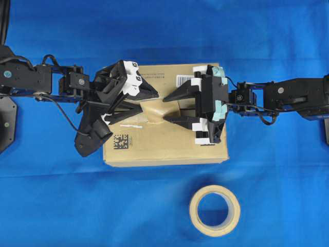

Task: Apply tape along the seams of the closed cardboard box to seal it securely.
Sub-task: 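Press the tape strip flat onto the seam with the right gripper, then reposition both grippers along the seam and press the tape down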

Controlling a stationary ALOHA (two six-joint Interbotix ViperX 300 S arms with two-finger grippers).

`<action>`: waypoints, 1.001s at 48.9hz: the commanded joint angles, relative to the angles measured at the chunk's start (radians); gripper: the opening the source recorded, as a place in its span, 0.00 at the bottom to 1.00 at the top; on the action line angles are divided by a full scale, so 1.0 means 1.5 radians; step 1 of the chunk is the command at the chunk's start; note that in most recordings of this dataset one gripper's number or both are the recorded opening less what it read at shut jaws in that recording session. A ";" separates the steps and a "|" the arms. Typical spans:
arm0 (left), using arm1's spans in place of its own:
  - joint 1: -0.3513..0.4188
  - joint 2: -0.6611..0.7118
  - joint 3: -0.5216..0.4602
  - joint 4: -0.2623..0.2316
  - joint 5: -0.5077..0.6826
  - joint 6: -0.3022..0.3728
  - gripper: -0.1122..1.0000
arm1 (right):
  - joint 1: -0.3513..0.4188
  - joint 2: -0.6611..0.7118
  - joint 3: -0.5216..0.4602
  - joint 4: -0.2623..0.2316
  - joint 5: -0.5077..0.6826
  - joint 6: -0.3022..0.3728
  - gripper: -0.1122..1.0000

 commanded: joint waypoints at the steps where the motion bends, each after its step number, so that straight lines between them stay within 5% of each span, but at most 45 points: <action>1: 0.009 -0.005 -0.026 0.003 0.044 0.001 0.75 | 0.001 -0.006 -0.003 0.001 0.005 0.000 0.63; 28: 0.015 -0.008 -0.071 0.006 0.155 -0.007 0.75 | 0.001 -0.009 0.006 0.003 0.002 0.000 0.63; 39: 0.015 -0.030 -0.055 -0.003 0.075 -0.027 0.74 | 0.001 -0.058 0.033 0.003 0.003 0.000 0.63; 49: 0.014 -0.061 -0.017 -0.006 -0.047 -0.123 0.73 | 0.001 -0.140 0.057 0.003 -0.005 -0.001 0.63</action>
